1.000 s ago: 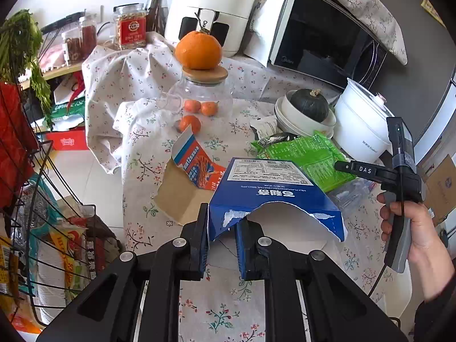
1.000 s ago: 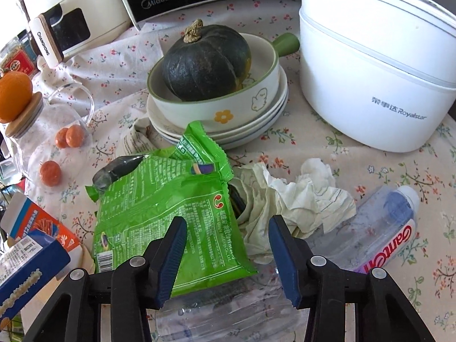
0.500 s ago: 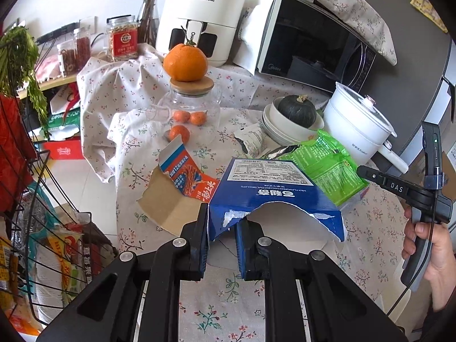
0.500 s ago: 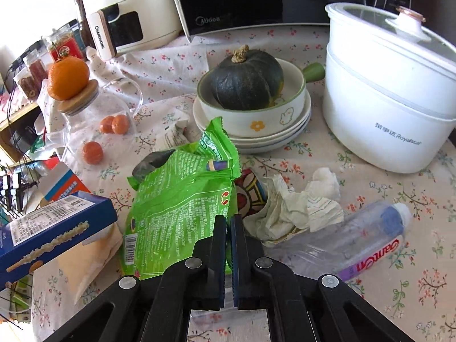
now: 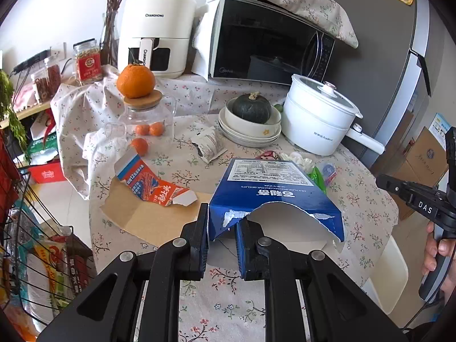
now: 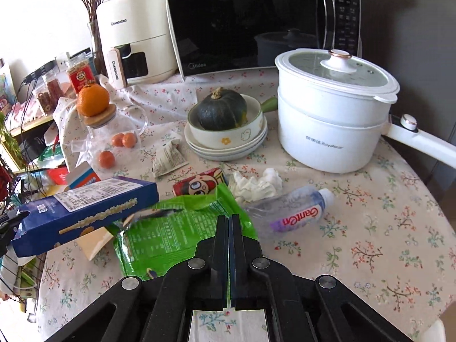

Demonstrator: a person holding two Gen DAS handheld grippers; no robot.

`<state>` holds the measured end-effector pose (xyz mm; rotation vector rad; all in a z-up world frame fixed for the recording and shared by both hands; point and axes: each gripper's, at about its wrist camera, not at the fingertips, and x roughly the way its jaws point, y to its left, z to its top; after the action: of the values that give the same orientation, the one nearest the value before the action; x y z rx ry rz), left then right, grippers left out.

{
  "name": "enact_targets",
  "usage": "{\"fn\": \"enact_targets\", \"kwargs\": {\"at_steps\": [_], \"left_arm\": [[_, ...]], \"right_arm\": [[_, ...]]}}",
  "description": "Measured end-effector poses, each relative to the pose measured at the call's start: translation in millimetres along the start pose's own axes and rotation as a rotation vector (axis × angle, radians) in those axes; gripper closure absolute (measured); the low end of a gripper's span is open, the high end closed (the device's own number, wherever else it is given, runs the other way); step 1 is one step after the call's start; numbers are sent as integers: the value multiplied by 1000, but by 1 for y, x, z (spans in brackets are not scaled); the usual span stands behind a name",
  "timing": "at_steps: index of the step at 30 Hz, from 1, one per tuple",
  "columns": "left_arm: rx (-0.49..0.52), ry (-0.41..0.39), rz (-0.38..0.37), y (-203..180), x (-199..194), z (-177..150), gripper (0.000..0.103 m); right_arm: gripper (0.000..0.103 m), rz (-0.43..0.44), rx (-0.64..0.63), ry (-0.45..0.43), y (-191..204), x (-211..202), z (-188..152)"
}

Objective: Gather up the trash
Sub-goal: 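Lift the green wrapper with the right tool toward the white bin while the left tool holds the box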

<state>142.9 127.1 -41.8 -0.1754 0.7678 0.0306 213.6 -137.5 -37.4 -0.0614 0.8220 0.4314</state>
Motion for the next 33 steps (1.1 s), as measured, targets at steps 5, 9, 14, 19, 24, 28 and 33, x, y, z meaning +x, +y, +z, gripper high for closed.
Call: {"fn": "enact_targets", "kwargs": {"at_steps": [5, 9, 14, 19, 24, 28, 33], "left_arm": [[31, 13, 6, -10, 3, -6, 86], [27, 18, 21, -5, 5, -10, 86], [1, 14, 39, 9, 5, -7, 86], [-8, 26, 51, 17, 11, -5, 86], [-15, 35, 53, 22, 14, -5, 86], [-16, 28, 52, 24, 11, -6, 86], [-8, 17, 46, 22, 5, -8, 86]], "right_arm": [[59, 7, 81, 94, -22, 13, -30], [34, 26, 130, 165, -32, 43, -52], [34, 1, 132, 271, -35, 97, -68], [33, 1, 127, 255, -34, 129, -74], [46, -124, -64, 217, -5, 133, -82], [71, -123, -57, 213, -1, 127, -86], [100, -79, -27, 245, -9, 108, -85]]}}
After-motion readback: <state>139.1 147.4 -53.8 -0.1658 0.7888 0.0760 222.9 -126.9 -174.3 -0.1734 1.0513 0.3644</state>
